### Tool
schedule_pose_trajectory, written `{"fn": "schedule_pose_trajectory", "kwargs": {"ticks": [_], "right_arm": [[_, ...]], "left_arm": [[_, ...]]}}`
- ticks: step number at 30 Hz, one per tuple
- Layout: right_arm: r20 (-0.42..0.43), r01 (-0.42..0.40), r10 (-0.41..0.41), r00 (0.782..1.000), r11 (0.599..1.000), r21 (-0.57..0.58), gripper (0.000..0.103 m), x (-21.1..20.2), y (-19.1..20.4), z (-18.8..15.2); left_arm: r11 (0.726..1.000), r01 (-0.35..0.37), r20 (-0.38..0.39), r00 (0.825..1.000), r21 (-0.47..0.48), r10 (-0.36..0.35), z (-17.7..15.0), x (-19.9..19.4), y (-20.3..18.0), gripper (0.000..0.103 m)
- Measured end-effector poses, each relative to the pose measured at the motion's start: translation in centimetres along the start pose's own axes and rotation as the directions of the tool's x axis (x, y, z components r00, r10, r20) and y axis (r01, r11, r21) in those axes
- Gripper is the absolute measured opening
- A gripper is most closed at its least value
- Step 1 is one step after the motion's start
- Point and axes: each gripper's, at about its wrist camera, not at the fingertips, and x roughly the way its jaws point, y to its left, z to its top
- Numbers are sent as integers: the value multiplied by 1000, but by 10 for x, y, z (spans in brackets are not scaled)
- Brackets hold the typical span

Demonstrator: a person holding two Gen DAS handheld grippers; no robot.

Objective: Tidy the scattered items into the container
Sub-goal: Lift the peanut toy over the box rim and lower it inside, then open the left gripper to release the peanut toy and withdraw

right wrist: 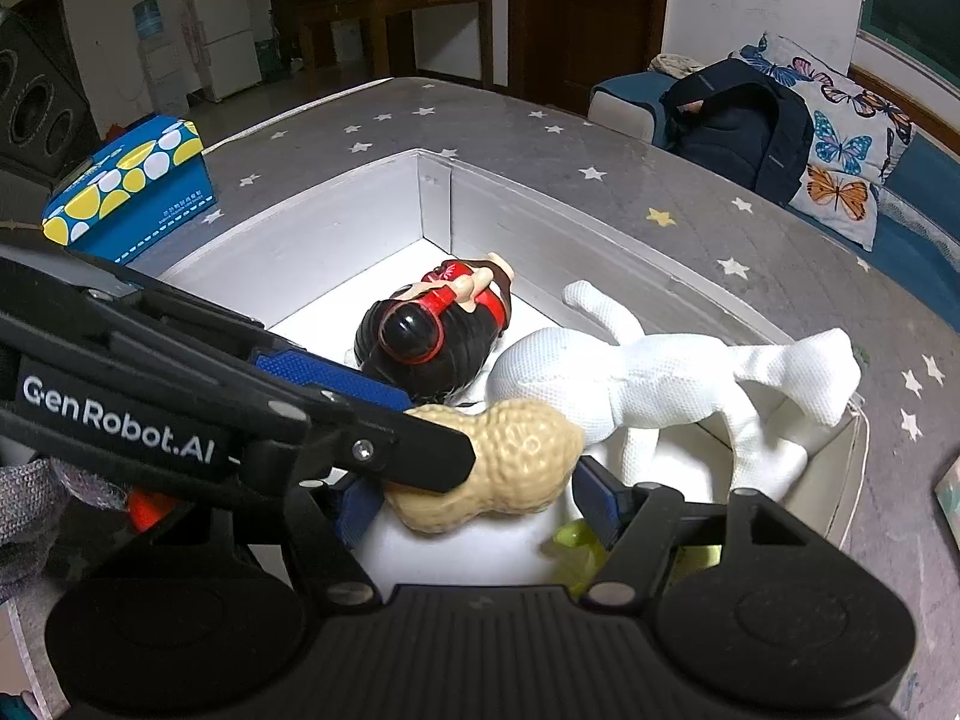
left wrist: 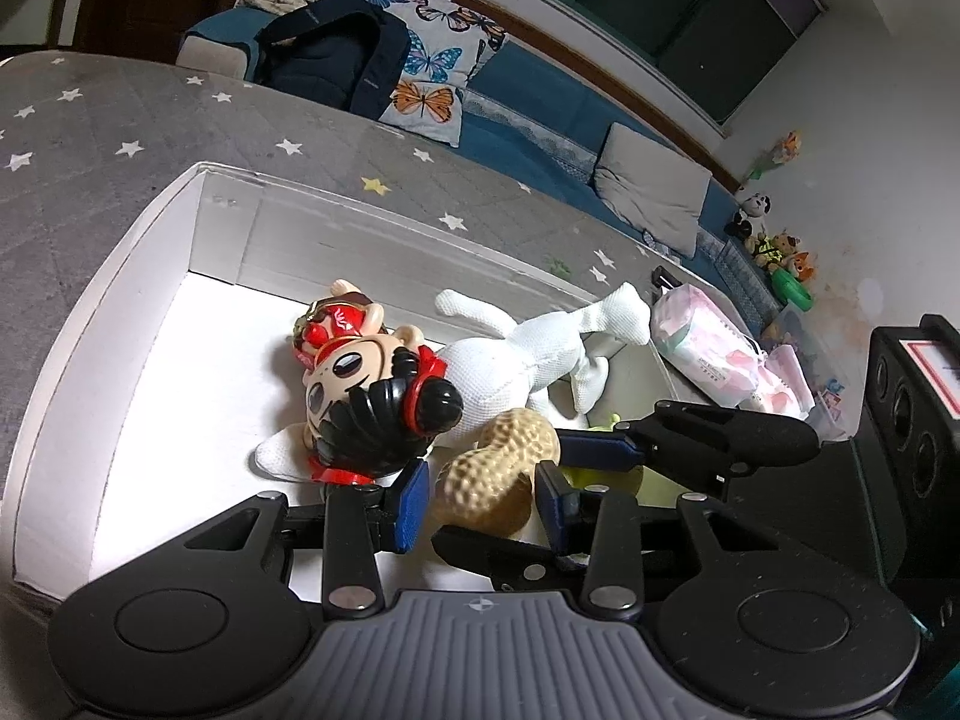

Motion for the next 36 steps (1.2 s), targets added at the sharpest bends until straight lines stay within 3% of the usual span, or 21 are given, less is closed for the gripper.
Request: {"fn": "schedule_pose_trajectory", "kwargs": {"ticks": [23,36], "right_arm": [[-15,15,-15,1000,1000,5,73,2,0,1],[31,55,-55,998,998,14,74,-15,5,-7]], "left_arm": [[1000,-5,10,1000,0,5,-2,-6,0,41],[1000,-6,47,999,-2,6,-3,-24,-3,41]]}}
